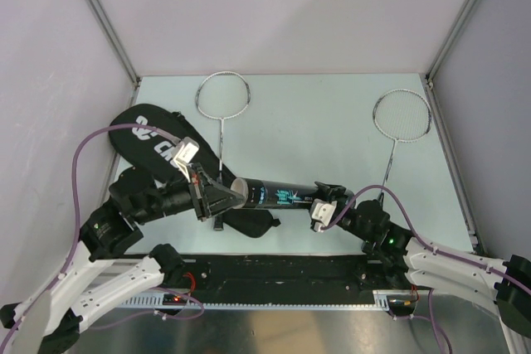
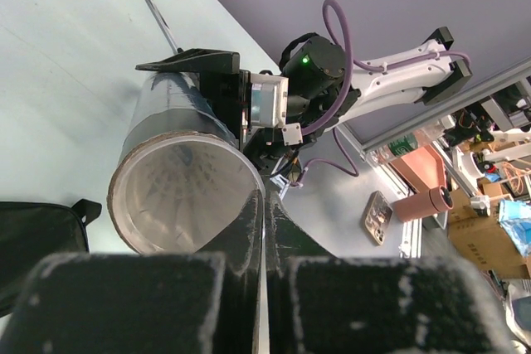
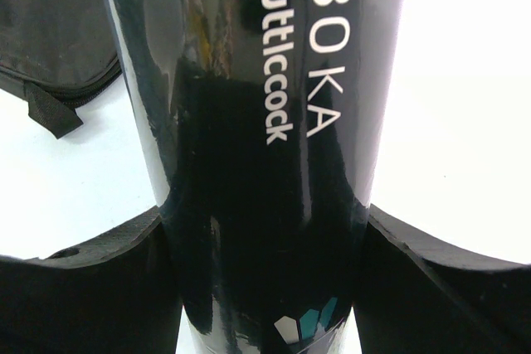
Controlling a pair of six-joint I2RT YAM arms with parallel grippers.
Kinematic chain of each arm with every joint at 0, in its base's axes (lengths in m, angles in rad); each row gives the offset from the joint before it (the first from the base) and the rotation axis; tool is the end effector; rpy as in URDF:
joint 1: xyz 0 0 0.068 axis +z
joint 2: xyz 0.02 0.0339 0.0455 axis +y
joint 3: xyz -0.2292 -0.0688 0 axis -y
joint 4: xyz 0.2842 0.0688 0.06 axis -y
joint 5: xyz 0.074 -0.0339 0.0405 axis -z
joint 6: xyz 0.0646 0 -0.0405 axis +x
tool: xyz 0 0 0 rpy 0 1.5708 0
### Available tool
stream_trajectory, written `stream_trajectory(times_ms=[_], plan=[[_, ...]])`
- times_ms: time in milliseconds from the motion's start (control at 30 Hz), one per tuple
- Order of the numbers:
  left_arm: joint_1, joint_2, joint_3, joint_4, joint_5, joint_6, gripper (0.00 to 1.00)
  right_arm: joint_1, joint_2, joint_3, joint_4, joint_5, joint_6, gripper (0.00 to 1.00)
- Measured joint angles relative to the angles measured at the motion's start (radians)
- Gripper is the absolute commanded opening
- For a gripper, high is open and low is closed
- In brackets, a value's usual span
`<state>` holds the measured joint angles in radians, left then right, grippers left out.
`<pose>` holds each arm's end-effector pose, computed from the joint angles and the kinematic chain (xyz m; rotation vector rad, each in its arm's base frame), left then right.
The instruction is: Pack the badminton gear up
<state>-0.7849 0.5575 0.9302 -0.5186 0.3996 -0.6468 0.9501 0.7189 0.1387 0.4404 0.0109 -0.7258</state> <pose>0.1240 -0.1594 0.3747 0.4601 1.8624 -1.3599 0.1491 0.2073 0.1395 -1.2679 1.1521 0.1573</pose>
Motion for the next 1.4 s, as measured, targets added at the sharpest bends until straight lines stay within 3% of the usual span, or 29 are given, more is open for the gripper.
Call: stream_trajectory(times_ms=[500, 733, 1000, 1400], plan=[[0.000, 0.020, -0.002, 0.018, 0.014, 0.001, 0.00, 0.000, -0.007, -0.005, 0.007, 0.000, 0.003, 0.22], [0.000, 0.019, -0.002, 0.020, 0.016, 0.000, 0.18, 0.000, -0.013, -0.008, 0.007, -0.008, 0.003, 0.22], [0.000, 0.020, -0.002, 0.023, 0.016, 0.001, 0.19, 0.000, -0.013, -0.008, 0.007, -0.019, 0.004, 0.22], [0.000, 0.021, 0.000, 0.030, 0.022, 0.003, 0.41, 0.000, -0.013, -0.011, 0.006, -0.019, 0.011, 0.22]])
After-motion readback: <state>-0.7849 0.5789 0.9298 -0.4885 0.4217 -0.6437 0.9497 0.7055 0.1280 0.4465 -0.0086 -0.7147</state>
